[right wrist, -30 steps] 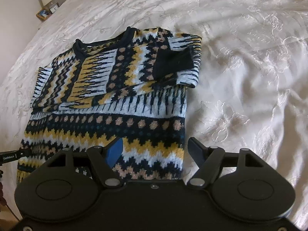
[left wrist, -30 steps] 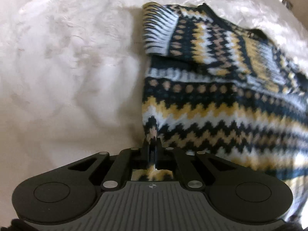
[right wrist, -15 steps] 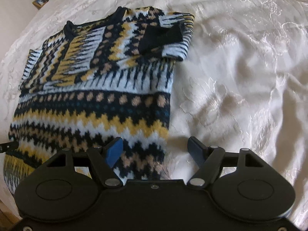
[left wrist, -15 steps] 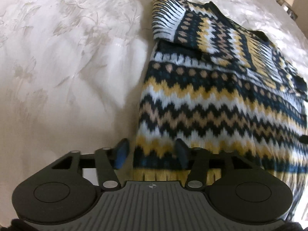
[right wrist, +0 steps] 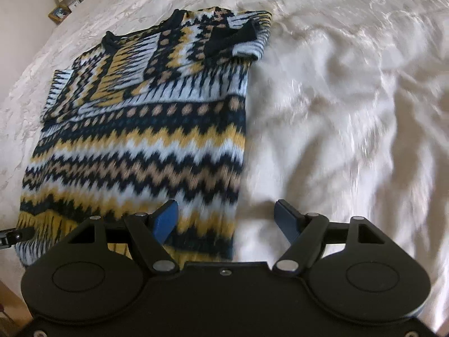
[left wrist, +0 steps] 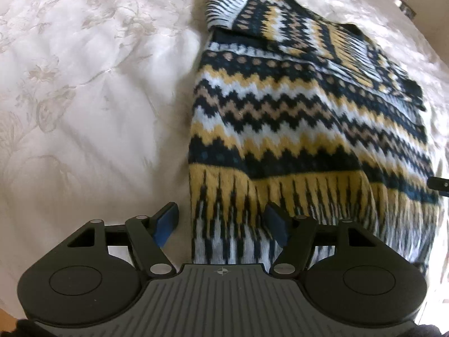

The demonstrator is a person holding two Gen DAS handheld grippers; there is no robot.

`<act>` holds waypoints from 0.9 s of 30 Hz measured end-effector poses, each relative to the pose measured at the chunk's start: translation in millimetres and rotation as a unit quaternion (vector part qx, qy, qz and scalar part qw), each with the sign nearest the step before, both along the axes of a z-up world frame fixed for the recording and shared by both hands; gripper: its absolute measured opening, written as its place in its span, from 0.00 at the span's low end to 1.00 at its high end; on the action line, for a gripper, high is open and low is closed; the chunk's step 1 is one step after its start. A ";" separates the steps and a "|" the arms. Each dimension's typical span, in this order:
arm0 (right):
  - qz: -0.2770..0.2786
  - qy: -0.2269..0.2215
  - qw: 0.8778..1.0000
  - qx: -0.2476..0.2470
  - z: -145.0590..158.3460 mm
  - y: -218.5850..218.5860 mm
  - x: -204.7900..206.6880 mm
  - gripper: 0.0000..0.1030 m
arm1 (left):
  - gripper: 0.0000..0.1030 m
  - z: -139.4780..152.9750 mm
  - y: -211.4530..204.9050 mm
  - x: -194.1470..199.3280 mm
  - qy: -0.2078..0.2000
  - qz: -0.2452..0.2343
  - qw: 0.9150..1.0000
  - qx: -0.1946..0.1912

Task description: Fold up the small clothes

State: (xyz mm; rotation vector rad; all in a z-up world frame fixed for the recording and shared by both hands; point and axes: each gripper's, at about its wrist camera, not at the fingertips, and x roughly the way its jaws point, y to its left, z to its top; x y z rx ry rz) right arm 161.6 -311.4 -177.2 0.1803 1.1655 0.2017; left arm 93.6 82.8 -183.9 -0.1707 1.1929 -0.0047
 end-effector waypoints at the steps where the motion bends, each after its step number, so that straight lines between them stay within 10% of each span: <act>1: -0.001 -0.002 1.000 0.004 1.6 1.8 -7.6 0.75 | 0.65 -0.1 -0.3 -4.5 -0.003 -0.007 1.000 -0.004; 19: -0.005 -0.001 1.000 0.007 9.0 44.9 -129.6 0.75 | 0.65 -24.5 -2.3 -69.1 -0.011 -0.097 0.995 -0.032; 27: 0.019 -0.009 1.000 -0.001 4.5 52.9 -151.6 0.76 | 0.81 -37.1 -8.1 -68.2 -0.018 -0.102 0.994 -0.037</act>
